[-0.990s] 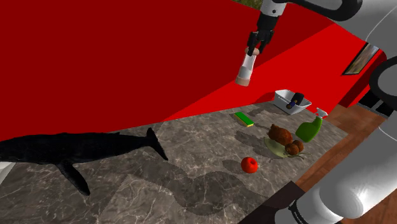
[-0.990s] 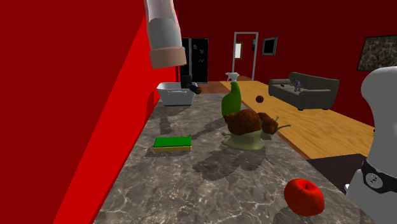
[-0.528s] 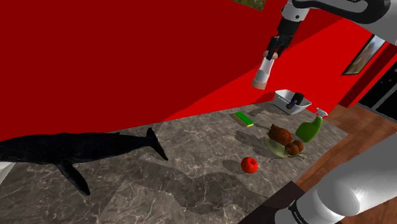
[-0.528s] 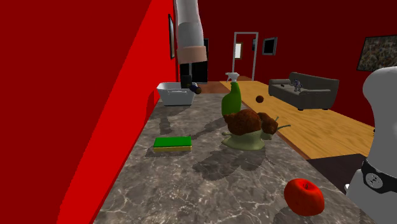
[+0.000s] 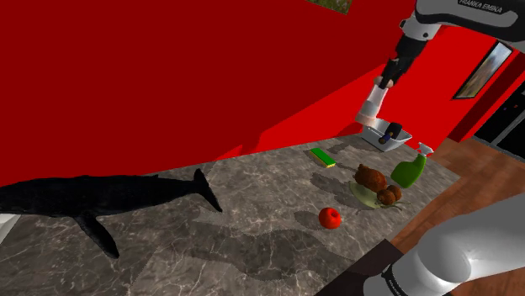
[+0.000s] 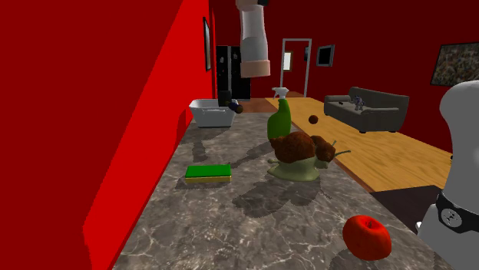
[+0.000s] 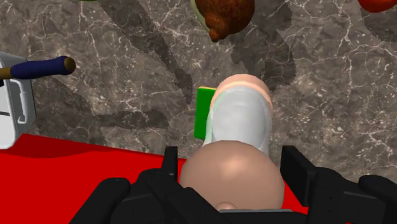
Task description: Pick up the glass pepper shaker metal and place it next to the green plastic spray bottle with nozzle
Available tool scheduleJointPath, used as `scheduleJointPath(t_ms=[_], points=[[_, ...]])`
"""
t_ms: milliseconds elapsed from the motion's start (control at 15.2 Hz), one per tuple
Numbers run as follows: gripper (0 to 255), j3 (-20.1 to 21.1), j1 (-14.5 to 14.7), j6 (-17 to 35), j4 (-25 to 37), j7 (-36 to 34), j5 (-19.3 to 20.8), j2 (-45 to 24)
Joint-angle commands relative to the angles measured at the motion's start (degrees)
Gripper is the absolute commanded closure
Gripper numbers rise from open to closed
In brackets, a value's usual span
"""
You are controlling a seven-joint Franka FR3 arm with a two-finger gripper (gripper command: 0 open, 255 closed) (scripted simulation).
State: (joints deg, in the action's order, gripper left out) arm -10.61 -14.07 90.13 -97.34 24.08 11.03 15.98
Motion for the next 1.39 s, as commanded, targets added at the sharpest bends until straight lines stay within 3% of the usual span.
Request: scheduleJointPath(t_ms=[0,660,1320], points=[[255,-1.7,-0.9,-0.3,-0.3,2.8,0.3,1.1],[255,-11.1,-5.3,1.1,-2.3,16.2,1.8,4.3],[255,-22.8,-8.6,2.2,2.3,31.4,0.8,1.0]])
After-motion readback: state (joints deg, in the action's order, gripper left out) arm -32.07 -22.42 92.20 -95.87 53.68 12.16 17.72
